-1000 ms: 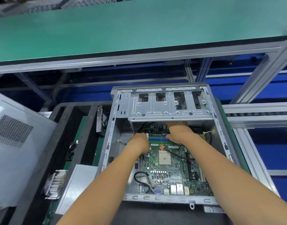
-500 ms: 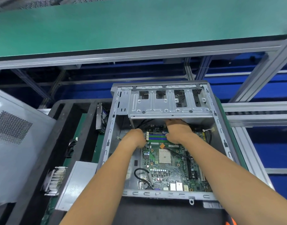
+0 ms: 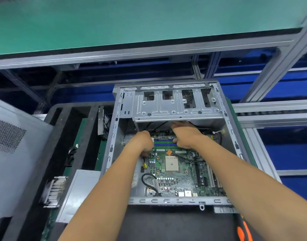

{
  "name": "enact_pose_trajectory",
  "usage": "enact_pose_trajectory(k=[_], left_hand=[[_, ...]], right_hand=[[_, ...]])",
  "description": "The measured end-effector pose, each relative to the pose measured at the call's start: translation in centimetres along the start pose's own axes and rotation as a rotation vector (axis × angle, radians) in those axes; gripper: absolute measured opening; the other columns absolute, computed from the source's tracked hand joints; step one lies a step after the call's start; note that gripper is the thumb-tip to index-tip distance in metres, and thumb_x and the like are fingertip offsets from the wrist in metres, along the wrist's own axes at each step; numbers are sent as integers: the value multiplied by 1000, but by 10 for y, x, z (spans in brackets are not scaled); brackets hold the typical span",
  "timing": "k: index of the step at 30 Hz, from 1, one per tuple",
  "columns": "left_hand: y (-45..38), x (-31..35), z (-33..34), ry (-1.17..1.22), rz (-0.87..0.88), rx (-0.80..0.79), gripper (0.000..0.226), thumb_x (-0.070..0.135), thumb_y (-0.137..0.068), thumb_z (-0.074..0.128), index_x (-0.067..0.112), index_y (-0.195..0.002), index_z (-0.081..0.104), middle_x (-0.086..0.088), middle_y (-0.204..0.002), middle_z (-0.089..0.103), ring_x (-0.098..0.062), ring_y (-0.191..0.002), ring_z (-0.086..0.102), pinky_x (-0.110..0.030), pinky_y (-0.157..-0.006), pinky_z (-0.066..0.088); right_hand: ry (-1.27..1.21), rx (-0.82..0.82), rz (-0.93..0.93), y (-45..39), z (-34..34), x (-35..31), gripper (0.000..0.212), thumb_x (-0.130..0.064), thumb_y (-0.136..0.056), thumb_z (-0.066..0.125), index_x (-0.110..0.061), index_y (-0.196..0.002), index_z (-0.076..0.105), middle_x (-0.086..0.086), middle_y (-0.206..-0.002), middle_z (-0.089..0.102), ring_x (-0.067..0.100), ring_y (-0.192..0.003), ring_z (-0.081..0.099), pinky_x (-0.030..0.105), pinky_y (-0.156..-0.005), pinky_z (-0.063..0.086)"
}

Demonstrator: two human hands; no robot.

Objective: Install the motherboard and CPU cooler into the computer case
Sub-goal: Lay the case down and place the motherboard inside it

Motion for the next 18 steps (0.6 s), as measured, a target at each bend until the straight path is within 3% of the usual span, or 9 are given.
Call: enact_pose_trajectory(k=[2,6,10,13,15,18], left_hand=[[1,-1,0,50,-4,11,6,2,-87,51,7,-90,52,-8,-78,54,-24,-70,57,-30,-65,55],[4,-3,0,-87,17,3,11,2,-88,45,2,-97,52,-9,-81,50,-22,-70,52,-28,-58,44],[6,-2,2,-187,38,-20,8,-1,-86,45,3,-85,52,-7,-69,46,-20,-61,49,-29,-55,42],[10,1,5,-214,62,-69,16,-1,-84,43,4,-70,46,-6,-65,45,-17,-53,42,-26,-43,33],[9,1,6,-208,83,-68,15,1,-85,46,4,-70,47,-5,-67,45,-16,-52,41,-25,-42,32],[9,6,5,-199,150,-64,17,12,-86,57,5,-73,49,-4,-69,47,-15,-55,43,-25,-45,34]], right_hand=[[25,21,-8,0,-2,-1,23,-19,-90,63,-16,-99,41,0,-102,42,26,-105,50,35,-72,36],[-2,50,-22,0,-2,-2,35,-22,-91,64,-13,-118,44,2,-125,47,25,-106,45,32,-76,35],[-47,57,-22,3,1,0,45,-22,-91,63,-16,-129,39,-1,-133,51,13,-103,49,35,-81,46],[-39,59,-26,4,0,0,47,-27,-93,62,-14,-132,39,2,-139,43,25,-123,46,34,-88,41],[-20,59,-30,3,-1,-1,44,-29,-93,61,-14,-129,40,3,-138,41,27,-125,44,33,-88,37],[35,-13,26,0,0,-2,47,-32,-93,60,-12,-132,41,4,-142,40,29,-127,43,39,-100,40]])
Point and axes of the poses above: each hand's wrist, its own y-axis away from the middle knuckle, its own z-axis out of the palm, x = y × z, the point moved 7 cm from there along -y, towards the middle knuckle
